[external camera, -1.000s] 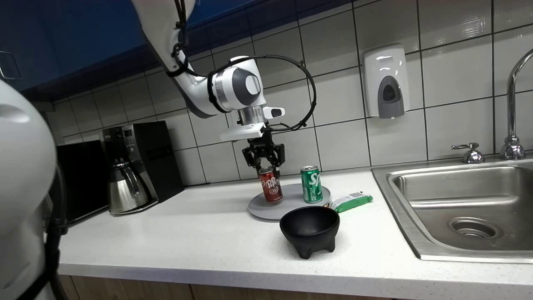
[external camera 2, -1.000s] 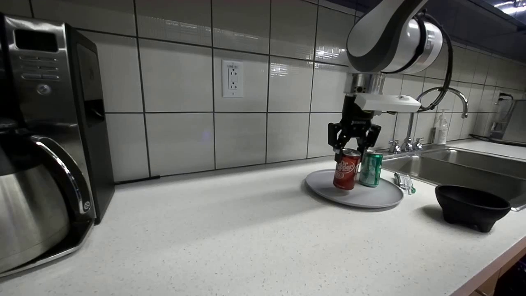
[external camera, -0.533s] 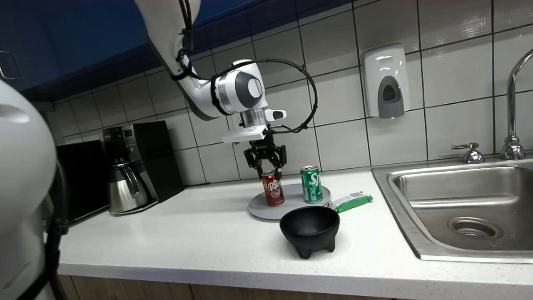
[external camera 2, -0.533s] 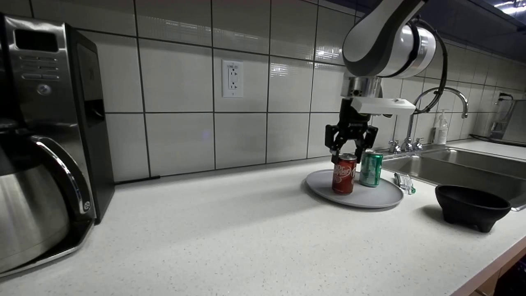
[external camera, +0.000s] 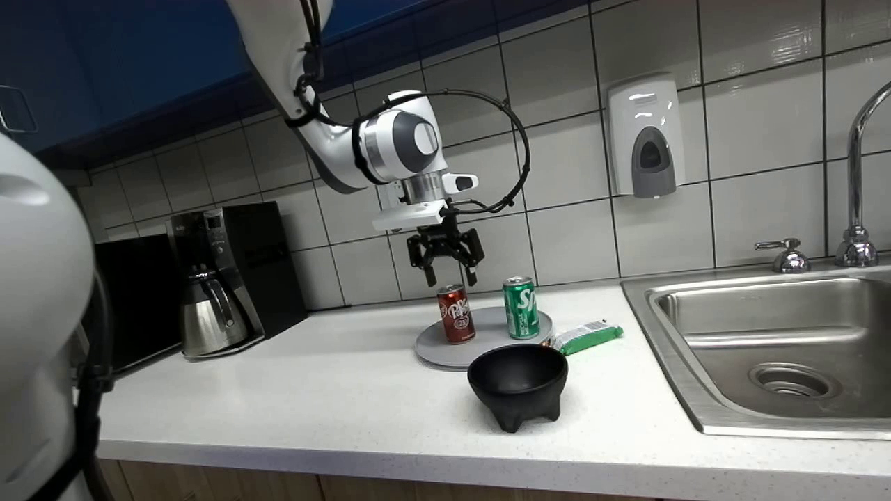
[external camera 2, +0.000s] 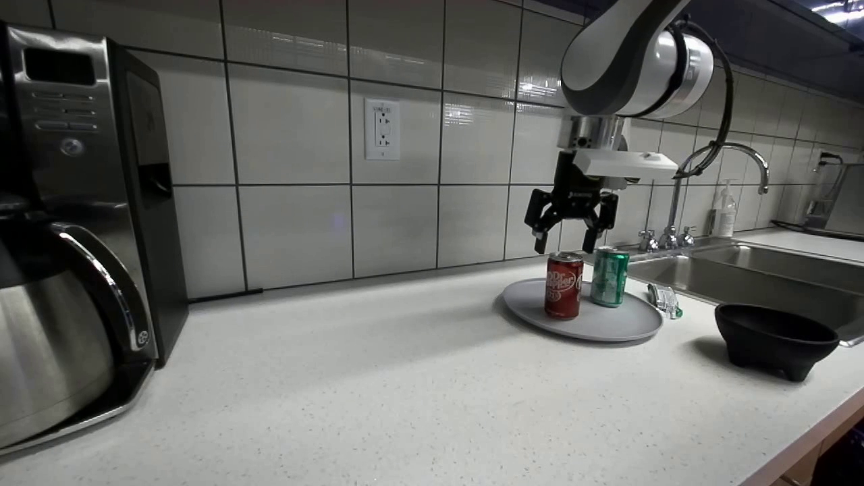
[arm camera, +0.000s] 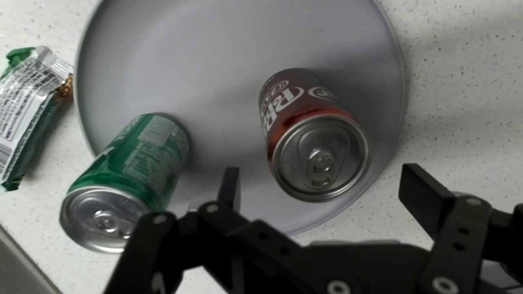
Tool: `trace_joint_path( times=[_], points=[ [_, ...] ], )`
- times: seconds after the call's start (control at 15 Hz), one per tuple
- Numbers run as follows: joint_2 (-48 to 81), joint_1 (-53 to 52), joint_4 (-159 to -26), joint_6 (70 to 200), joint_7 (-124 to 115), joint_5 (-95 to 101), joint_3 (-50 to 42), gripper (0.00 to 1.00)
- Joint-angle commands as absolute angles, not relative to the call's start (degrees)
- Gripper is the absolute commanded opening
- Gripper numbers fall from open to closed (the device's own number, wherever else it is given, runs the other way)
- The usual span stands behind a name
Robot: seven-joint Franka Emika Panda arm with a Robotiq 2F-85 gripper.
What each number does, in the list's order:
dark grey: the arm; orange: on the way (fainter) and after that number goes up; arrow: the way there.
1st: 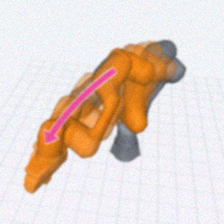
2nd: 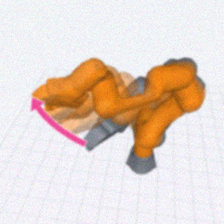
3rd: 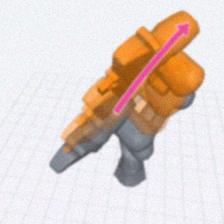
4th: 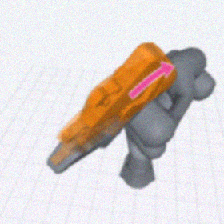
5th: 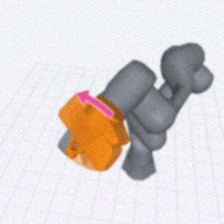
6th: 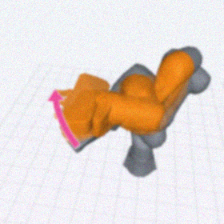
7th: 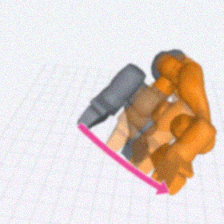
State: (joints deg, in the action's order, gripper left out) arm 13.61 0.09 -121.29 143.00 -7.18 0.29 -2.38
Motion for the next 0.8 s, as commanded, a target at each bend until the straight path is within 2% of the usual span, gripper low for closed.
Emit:
trace_joint_path(
  times=[0.0, 0.73],
  points=[
    [10.2, 0.0, -123.2, 142.8, -6.7, -0.4, -1.8, 1.0],
    [0.1, -3.9, -133.7, 143.9, -11.2, 0.7, 1.2, 1.0]
  ],
)
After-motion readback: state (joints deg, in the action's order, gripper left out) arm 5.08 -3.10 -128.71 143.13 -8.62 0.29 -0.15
